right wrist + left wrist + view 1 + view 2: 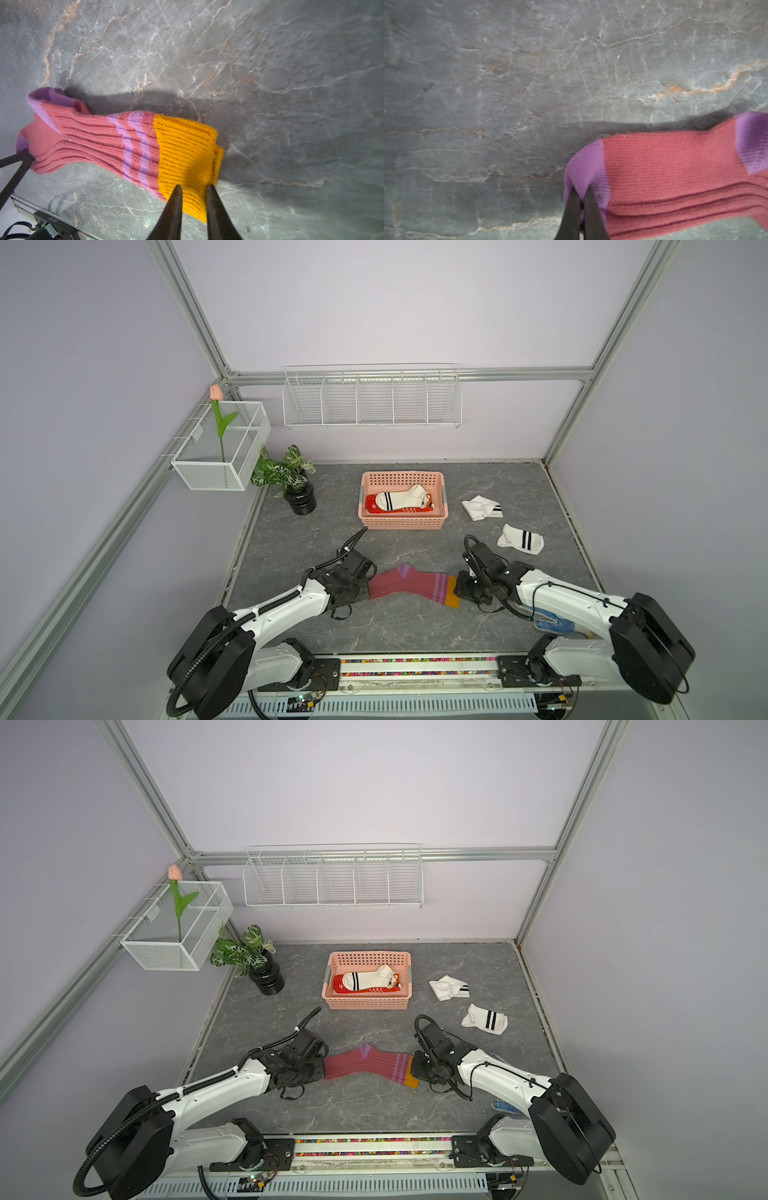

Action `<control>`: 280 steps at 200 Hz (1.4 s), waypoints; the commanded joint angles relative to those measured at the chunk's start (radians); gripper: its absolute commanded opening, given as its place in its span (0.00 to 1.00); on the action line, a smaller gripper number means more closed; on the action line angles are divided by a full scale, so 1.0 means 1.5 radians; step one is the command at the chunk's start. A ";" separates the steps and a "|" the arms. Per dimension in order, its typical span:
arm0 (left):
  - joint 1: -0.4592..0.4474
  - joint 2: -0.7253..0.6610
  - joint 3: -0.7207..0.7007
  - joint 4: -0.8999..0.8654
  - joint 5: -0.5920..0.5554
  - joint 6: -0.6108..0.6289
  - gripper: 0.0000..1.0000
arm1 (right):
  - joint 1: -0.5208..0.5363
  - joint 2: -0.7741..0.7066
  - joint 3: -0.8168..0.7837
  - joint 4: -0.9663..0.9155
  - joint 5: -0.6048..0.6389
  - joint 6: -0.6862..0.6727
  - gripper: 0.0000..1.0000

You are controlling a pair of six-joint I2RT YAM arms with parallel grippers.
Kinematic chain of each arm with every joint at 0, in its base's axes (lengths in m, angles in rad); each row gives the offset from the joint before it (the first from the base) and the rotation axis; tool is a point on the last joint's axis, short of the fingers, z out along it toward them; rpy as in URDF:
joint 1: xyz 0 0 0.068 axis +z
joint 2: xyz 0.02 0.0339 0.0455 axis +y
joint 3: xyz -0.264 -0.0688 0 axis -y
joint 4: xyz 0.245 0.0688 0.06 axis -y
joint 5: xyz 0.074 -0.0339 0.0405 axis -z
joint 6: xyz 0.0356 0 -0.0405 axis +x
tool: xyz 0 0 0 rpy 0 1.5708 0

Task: Place the socks together as a pair
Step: Adjust the sock to the sock.

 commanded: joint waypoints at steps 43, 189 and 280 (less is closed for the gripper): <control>0.000 -0.001 -0.001 -0.014 -0.018 -0.008 0.00 | 0.014 0.010 -0.012 0.010 0.010 0.025 0.24; -0.001 -0.004 -0.004 -0.017 -0.026 -0.010 0.00 | 0.021 -0.029 0.023 -0.064 0.032 0.024 0.07; 0.000 -0.003 -0.001 -0.025 -0.037 -0.010 0.00 | 0.044 -0.074 0.035 -0.088 0.007 0.082 0.07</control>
